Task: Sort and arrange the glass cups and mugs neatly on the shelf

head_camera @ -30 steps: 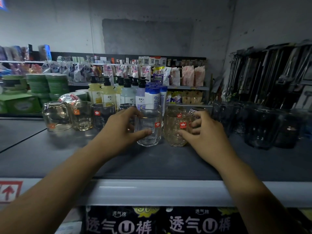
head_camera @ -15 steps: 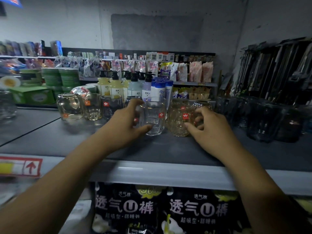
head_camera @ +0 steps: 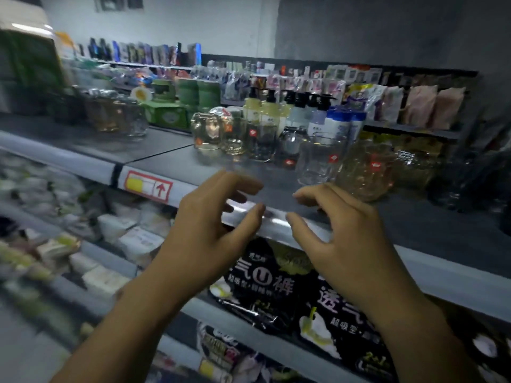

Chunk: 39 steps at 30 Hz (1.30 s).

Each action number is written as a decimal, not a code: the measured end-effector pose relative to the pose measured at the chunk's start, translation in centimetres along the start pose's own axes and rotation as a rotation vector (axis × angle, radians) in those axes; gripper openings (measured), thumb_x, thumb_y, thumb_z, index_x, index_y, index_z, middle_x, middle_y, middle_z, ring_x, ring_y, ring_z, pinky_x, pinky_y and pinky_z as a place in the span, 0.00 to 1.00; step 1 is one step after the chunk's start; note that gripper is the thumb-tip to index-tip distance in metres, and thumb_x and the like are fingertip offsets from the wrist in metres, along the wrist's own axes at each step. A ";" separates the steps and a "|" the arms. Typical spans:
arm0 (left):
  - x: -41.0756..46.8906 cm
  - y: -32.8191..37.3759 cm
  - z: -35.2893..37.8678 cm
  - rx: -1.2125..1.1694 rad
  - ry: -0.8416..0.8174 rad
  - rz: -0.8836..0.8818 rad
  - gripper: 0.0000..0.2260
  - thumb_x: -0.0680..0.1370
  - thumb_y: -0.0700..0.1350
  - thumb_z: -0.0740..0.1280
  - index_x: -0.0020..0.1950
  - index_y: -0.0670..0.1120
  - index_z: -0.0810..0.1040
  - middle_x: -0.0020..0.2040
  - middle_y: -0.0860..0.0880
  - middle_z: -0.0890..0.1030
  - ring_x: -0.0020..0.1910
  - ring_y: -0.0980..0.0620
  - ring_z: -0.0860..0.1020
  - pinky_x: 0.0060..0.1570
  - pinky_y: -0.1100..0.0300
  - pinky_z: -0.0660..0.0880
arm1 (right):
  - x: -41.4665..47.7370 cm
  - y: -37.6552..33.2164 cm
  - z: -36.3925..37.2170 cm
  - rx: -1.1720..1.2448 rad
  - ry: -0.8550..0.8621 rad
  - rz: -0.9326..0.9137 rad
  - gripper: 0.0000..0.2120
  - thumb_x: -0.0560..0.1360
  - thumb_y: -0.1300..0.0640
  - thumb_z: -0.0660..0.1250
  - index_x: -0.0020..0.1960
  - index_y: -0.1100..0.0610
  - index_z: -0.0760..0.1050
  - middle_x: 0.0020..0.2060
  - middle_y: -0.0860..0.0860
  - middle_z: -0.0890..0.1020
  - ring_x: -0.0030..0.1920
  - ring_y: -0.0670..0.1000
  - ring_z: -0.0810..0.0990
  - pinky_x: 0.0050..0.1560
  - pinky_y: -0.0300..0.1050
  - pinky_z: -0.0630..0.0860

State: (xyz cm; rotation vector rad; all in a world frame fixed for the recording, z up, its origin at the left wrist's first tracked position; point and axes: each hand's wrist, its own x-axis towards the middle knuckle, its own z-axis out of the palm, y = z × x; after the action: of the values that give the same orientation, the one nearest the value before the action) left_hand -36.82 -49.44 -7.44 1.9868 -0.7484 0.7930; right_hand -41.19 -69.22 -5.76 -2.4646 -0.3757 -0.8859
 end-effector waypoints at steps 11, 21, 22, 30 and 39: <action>-5.9 -7.4 -13.6 0.126 0.095 -0.210 0.10 0.80 0.50 0.71 0.61 0.55 0.78 0.56 0.62 0.81 0.55 0.62 0.79 0.51 0.64 0.77 | 3.2 -11.7 11.3 0.172 -0.130 -0.145 0.11 0.78 0.50 0.70 0.59 0.46 0.75 0.54 0.41 0.79 0.52 0.41 0.75 0.49 0.36 0.76; -7.3 -22.0 -31.5 0.199 0.060 -0.277 0.11 0.80 0.53 0.69 0.63 0.57 0.77 0.57 0.62 0.80 0.56 0.63 0.78 0.53 0.58 0.79 | 9.3 -25.5 24.6 0.160 -0.156 -0.059 0.15 0.78 0.47 0.69 0.64 0.45 0.73 0.58 0.42 0.77 0.57 0.45 0.76 0.58 0.49 0.77; -7.1 -23.3 -33.0 0.191 0.056 -0.276 0.11 0.80 0.53 0.69 0.62 0.57 0.77 0.57 0.63 0.80 0.56 0.63 0.78 0.53 0.59 0.79 | 10.0 -26.8 25.6 0.155 -0.154 -0.051 0.15 0.79 0.47 0.69 0.64 0.45 0.72 0.59 0.41 0.77 0.57 0.45 0.76 0.58 0.48 0.76; -5.0 -32.0 -39.3 0.144 0.004 -0.271 0.11 0.80 0.53 0.69 0.62 0.57 0.77 0.57 0.62 0.79 0.56 0.63 0.77 0.56 0.58 0.78 | 16.5 -33.5 31.6 0.142 -0.105 -0.010 0.16 0.79 0.45 0.67 0.64 0.44 0.71 0.61 0.40 0.76 0.60 0.45 0.76 0.60 0.52 0.77; 0.8 -43.5 -42.1 0.242 0.013 -0.250 0.11 0.81 0.54 0.67 0.62 0.58 0.76 0.58 0.63 0.77 0.56 0.64 0.76 0.53 0.59 0.78 | 26.3 -33.8 42.5 0.178 -0.083 -0.055 0.15 0.79 0.45 0.68 0.64 0.45 0.72 0.60 0.41 0.77 0.59 0.45 0.76 0.59 0.48 0.76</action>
State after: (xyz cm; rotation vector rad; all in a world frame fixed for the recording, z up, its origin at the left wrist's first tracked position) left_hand -14.51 6.76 -9.33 2.2343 -0.3992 0.7740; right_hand -13.20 -15.78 -5.07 -2.3413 -0.5302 -0.7400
